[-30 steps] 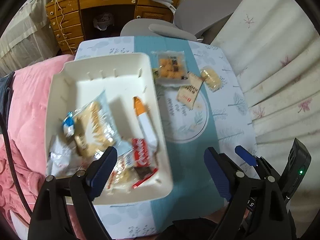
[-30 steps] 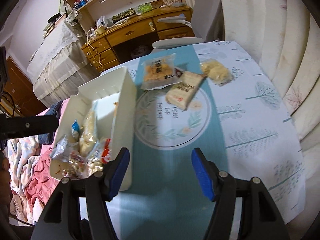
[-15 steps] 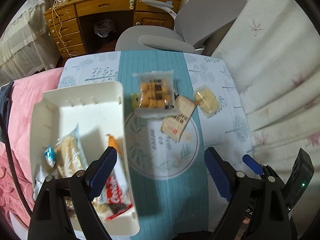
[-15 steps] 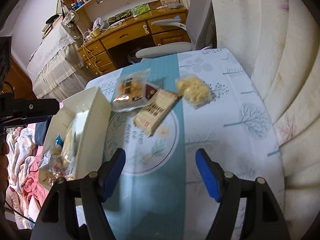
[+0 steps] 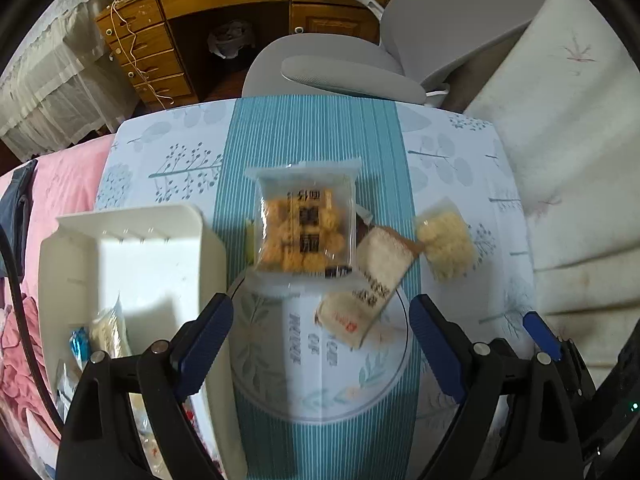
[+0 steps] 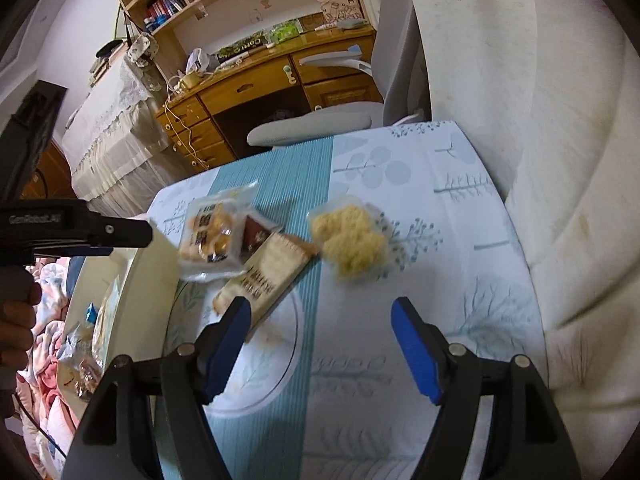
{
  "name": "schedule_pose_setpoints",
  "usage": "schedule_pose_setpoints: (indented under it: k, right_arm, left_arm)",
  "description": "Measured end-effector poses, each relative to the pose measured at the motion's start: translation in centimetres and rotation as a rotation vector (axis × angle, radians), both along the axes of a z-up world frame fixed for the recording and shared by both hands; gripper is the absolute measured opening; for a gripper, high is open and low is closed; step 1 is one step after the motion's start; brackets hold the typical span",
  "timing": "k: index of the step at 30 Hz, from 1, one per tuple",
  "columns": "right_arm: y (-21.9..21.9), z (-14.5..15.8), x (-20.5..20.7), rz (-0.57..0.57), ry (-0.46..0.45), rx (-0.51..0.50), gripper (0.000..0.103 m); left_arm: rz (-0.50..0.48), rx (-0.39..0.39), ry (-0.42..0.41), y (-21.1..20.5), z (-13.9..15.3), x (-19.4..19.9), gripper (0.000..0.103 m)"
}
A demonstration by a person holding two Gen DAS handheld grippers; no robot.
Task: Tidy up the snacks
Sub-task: 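Move both open tools back to the snacks left on the placemat, then grasp the orange puffs bag with the left tool while the right tool grasps the floss cake bag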
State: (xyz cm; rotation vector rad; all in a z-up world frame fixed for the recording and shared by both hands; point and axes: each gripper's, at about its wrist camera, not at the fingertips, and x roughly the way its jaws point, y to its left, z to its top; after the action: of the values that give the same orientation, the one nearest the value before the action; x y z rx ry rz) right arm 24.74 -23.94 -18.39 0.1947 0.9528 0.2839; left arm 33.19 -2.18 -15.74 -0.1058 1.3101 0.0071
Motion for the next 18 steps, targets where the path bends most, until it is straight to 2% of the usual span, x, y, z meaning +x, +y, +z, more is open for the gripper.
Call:
schedule_pose_setpoints:
  k: [10, 18]
  right_arm:
    - [-0.2, -3.3, 4.6, 0.045, -0.031, -0.061, 0.073]
    - [1.1, -6.2, 6.0, 0.104, -0.050, -0.145, 0.073]
  left_arm:
    - [0.013, 0.066, 0.060, -1.4, -3.8, 4.5, 0.089]
    - [0.016, 0.127, 0.115, -1.2, -6.7, 6.7, 0.089]
